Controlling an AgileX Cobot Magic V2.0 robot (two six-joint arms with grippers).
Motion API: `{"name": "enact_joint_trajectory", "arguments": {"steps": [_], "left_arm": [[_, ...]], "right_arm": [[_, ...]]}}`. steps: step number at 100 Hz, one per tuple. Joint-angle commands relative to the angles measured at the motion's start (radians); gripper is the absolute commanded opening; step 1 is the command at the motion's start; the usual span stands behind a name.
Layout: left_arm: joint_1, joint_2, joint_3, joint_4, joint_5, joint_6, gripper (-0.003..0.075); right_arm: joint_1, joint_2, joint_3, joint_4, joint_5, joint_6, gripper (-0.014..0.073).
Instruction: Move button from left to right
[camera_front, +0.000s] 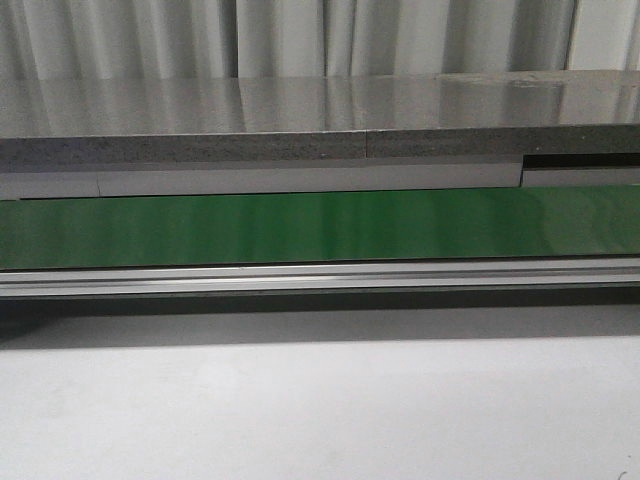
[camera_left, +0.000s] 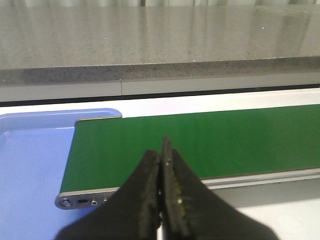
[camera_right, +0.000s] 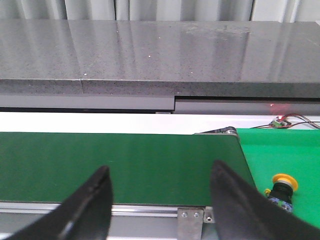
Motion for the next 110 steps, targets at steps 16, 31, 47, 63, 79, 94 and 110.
{"name": "enact_joint_trajectory", "arguments": {"steps": [16, 31, 47, 63, 79, 94, 110], "left_arm": [[0.001, 0.008, -0.028, -0.006, -0.084, -0.01, -0.0021], [0.001, 0.008, -0.028, -0.006, -0.084, -0.01, -0.002], [0.001, 0.008, -0.028, -0.006, -0.084, -0.01, -0.0021], [0.001, 0.008, -0.028, -0.006, -0.084, -0.01, -0.002], [0.001, 0.008, -0.028, -0.006, -0.084, -0.01, -0.002], [0.001, 0.008, -0.028, -0.006, -0.084, -0.01, -0.002], [0.001, 0.008, -0.028, -0.006, -0.084, -0.01, -0.0021]], "right_arm": [[0.002, 0.003, -0.026, 0.009, -0.077, 0.003, -0.0048], [0.002, 0.003, -0.026, 0.009, -0.077, 0.003, -0.0068], [0.002, 0.003, -0.026, 0.009, -0.077, 0.003, -0.0068], [0.002, 0.003, -0.026, 0.009, -0.077, 0.003, -0.0068], [0.002, 0.003, -0.026, 0.009, -0.077, 0.003, -0.0068], [0.002, 0.003, -0.023, 0.009, -0.079, 0.003, -0.0068], [0.002, -0.014, 0.025, 0.004, -0.091, 0.021, -0.0068]]}}
